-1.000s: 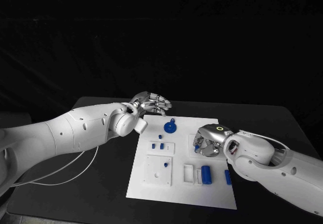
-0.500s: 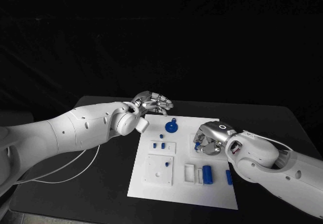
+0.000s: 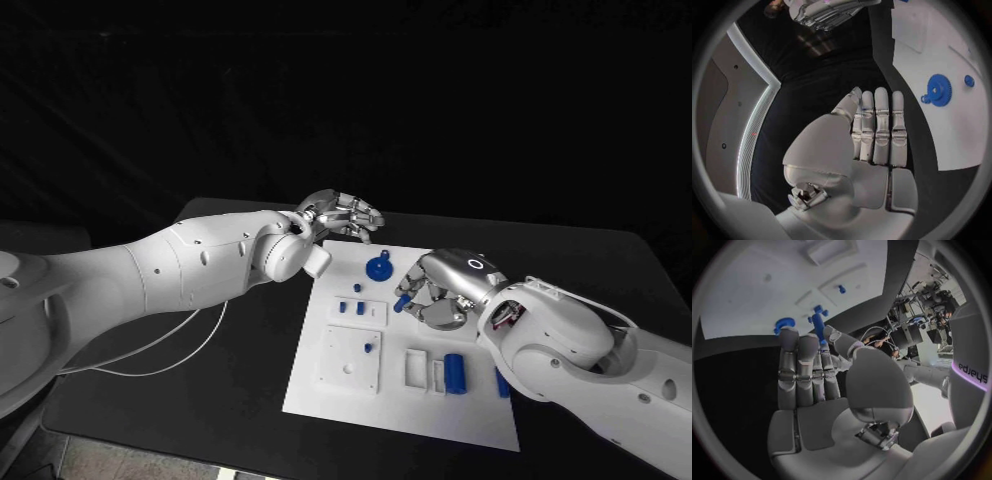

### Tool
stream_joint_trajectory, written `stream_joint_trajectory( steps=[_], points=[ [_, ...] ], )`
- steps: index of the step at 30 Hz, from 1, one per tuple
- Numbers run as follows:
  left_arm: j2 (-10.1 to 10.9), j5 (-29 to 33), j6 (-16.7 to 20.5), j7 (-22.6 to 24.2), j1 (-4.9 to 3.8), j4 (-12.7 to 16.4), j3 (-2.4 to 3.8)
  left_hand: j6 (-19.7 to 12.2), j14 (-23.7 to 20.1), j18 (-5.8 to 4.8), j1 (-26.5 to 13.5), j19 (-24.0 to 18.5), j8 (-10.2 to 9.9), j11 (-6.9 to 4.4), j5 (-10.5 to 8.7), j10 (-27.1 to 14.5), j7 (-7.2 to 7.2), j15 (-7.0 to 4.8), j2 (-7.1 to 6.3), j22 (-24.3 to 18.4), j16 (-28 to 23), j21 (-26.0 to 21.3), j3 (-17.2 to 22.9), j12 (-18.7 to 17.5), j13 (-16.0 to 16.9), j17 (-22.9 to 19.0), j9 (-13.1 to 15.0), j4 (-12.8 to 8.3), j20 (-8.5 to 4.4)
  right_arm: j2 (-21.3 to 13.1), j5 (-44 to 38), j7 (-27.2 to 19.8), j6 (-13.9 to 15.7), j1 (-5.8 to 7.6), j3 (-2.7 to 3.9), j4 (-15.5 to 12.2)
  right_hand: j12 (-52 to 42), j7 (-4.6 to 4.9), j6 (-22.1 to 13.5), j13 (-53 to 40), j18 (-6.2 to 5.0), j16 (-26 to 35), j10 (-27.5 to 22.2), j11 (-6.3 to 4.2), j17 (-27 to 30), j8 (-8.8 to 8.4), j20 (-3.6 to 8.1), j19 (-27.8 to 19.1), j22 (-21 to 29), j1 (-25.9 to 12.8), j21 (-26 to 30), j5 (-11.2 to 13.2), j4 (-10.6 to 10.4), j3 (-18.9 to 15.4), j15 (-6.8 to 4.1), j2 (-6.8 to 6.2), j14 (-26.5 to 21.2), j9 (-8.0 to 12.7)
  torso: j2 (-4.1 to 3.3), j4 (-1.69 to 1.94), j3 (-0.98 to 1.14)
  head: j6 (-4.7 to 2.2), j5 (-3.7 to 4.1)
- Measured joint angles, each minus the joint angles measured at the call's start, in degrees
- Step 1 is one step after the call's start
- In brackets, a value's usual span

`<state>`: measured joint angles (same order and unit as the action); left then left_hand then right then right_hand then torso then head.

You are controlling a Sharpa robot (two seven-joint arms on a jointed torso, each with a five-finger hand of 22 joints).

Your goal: Assemble the parts on the task board

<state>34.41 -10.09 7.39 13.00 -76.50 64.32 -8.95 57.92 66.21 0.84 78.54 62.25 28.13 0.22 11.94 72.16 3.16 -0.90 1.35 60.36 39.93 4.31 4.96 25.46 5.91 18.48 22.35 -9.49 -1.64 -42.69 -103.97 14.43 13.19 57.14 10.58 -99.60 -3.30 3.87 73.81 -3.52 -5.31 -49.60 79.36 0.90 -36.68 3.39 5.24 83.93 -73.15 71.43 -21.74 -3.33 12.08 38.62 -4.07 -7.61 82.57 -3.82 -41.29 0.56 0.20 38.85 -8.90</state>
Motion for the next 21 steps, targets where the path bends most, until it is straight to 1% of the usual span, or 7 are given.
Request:
stream_joint_trajectory(
  steps=[4, 5, 9, 12, 14, 18, 21],
  points=[
    [-0.3, 0.0, 0.0, 0.0, 0.00, -0.3, 0.00, 0.0, 0.0, 0.00, 0.0, 0.0, 0.0, 0.00, 0.00, 0.0, 0.00, 0.00, 0.00, 0.0, 0.0, 0.0, 0.0, 0.0, 0.0, 0.0, 0.0, 0.0, 0.00, 1.9, 0.6, -0.4, 0.9, -0.06, -0.18, -0.2, 0.0, -0.01, 0.0, 0.0, 0.01, 0.0, 0.0, 0.00, 0.0, -0.08, 0.00, 0.0, -0.1, 0.0, 0.0, 0.0, 0.0, 0.0, 0.00, 0.02, 0.0, 0.0, -0.02, 0.06, -0.03, 0.17, -0.75],
    [-0.3, 0.0, 0.0, 0.0, 0.00, -0.3, 0.00, 0.0, 0.0, 0.00, 0.0, 0.0, 0.0, 0.00, 0.00, 0.0, 0.00, 0.00, 0.00, 0.0, 0.0, 0.0, 0.0, 0.0, 0.0, 0.0, 0.0, 0.0, 0.00, 2.3, 0.7, -0.5, 1.1, -0.09, -0.33, -0.2, 0.0, -0.02, 0.0, 0.0, 0.02, 0.0, 0.0, 0.00, 0.0, -0.06, -0.01, 0.0, -0.1, 0.0, 0.0, 0.0, 0.0, 0.0, 0.01, 0.03, 0.0, 0.0, -0.03, 0.06, -0.03, 0.26, -0.96],
    [-0.6, 0.0, -0.1, 0.0, 0.00, -0.5, 0.00, 0.0, 0.0, 0.00, 0.0, 0.0, 0.0, 0.00, 0.00, 0.0, 0.00, 0.00, 0.00, 0.0, 0.0, 0.0, 0.0, 0.0, 0.0, 0.0, 0.0, 0.0, 0.00, 4.2, 0.8, -0.9, 1.6, -0.33, -1.32, 0.3, 0.0, -0.02, 0.0, -0.2, 0.03, 0.0, 0.0, -0.01, 0.0, 0.12, -0.01, 0.0, -0.2, -0.2, 0.0, -0.2, 0.0, 0.0, 0.01, 0.14, 0.0, 0.0, -0.07, 0.09, -0.04, 0.56, -1.71],
    [-0.7, 0.0, -0.1, 0.0, 0.00, -0.6, 0.00, 0.0, -0.2, 0.00, 0.0, 0.0, 0.0, -0.20, 0.08, -0.2, 0.00, 0.20, 0.00, 0.4, 0.2, 0.0, 0.2, 0.0, -0.2, -0.5, 0.3, -0.2, 0.00, 5.4, 0.7, -1.2, 1.8, -0.49, -2.53, 1.0, 0.0, -0.02, 0.0, -0.3, 0.03, 0.0, 0.0, -0.01, 0.0, 0.12, -0.01, 0.0, -0.2, -0.3, 0.0, -0.2, 0.0, 0.0, 0.02, 0.23, 0.0, 0.0, -0.09, 0.13, -0.04, 0.68, -2.14],
    [-0.7, 0.0, -0.1, -0.1, 0.00, -0.6, 0.00, 0.0, -0.2, 0.00, 0.0, 0.0, 0.0, -0.20, 0.20, -0.2, 0.00, 0.20, 0.00, 0.4, 0.2, 0.0, 0.2, 0.0, -0.2, -0.5, 0.3, -0.2, 0.00, 6.3, 0.6, -1.4, 1.9, -0.58, -3.62, 1.5, 0.0, -0.02, 0.0, -0.3, 0.04, 0.0, 0.0, -0.01, 0.0, 0.12, -0.01, 0.0, -0.2, -0.3, 0.0, -0.2, 0.0, 0.0, 0.02, 0.25, 0.0, 0.0, -0.10, 0.13, -0.04, 0.79, -2.28],
    [-0.9, 0.0, -0.2, -0.1, 0.00, -0.5, 0.00, 0.0, -0.2, 0.00, 0.0, 0.0, 0.0, -0.20, 0.20, -0.2, 0.00, 0.20, 0.00, 0.4, 0.2, 0.0, 0.2, 0.0, -0.2, -0.5, 0.3, -0.2, 0.00, 7.7, 0.0, -1.7, 2.0, -0.77, -5.32, 2.2, 0.0, -0.01, -0.1, -0.2, 0.04, 0.0, 0.0, -0.01, 0.0, 0.12, -0.02, 0.0, -0.4, -0.3, -0.3, -0.2, 0.0, 0.0, 0.03, 0.29, 0.0, 0.0, -0.10, 0.13, -0.04, 0.90, -2.52],
    [-1.0, -0.1, -0.3, -0.1, 0.00, -0.5, 0.00, 0.0, -0.2, 0.00, 0.0, 0.0, 0.0, -0.20, 0.20, -0.2, 0.00, 0.20, 0.00, 0.4, 0.2, 0.0, 0.2, 0.0, -0.2, -0.5, 0.3, -0.2, 0.00, 8.5, -0.9, -1.9, 2.0, -1.16, -6.10, 2.8, 0.0, 0.00, -0.1, -0.1, 0.06, 0.0, 0.0, -0.02, 0.0, 0.12, -0.02, 0.0, -0.5, -0.3, -0.5, -0.2, 0.2, 0.1, 0.04, 0.29, 0.0, 0.0, -0.11, 0.13, -0.03, 1.01, -2.68]
  ],
)
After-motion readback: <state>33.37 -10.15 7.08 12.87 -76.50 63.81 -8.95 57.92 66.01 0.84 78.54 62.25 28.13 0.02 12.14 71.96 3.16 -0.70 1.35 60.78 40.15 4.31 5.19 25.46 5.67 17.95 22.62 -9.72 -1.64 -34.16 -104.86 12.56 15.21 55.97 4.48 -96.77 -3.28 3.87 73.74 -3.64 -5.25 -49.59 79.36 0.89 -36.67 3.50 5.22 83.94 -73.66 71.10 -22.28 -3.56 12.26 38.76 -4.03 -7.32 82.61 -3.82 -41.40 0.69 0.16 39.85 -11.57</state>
